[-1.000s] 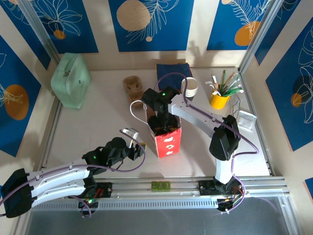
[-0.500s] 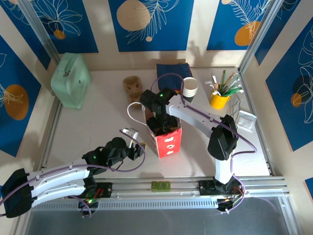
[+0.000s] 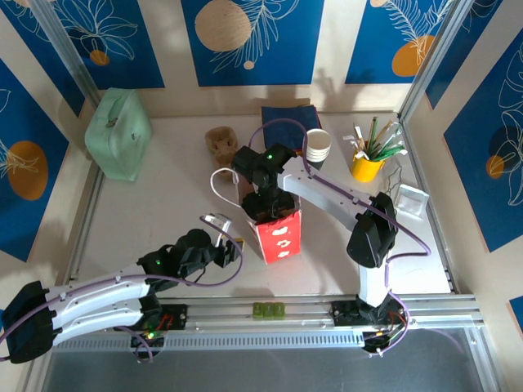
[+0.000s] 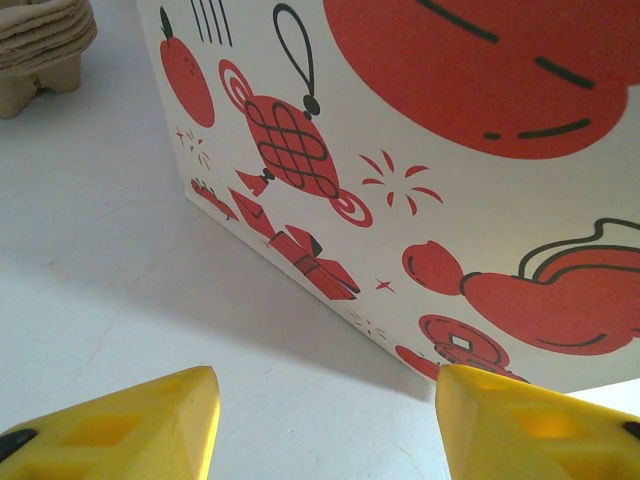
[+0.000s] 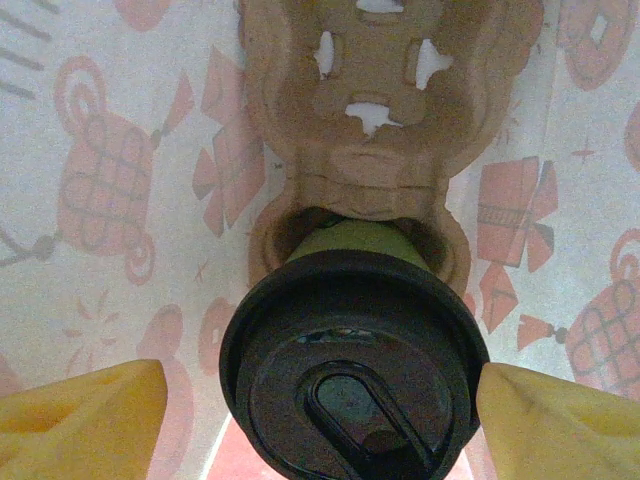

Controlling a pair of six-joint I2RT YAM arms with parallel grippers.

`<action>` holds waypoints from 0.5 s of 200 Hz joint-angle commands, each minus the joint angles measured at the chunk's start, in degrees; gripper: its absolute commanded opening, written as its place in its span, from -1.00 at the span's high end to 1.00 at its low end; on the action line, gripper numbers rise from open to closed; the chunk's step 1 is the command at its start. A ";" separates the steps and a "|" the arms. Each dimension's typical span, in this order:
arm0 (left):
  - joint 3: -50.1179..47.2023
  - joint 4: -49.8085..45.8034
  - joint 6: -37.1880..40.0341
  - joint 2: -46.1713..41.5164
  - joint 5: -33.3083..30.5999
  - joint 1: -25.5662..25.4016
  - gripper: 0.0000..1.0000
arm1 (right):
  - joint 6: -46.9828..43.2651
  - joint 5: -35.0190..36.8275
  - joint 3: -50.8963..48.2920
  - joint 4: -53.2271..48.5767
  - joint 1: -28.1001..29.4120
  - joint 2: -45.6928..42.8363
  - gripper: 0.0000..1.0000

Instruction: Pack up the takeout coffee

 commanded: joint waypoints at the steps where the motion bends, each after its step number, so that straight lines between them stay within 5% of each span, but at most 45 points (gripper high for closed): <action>1: -0.51 -0.82 -0.94 -0.41 -0.98 -0.65 -0.18 | -0.51 -1.51 1.42 -1.42 -0.38 -1.69 -0.64; 100: -0.43 -1.09 -0.85 -0.58 -1.00 -0.56 -0.18 | 1.29 -5.75 -1.61 1.70 -1.46 -2.85 -0.59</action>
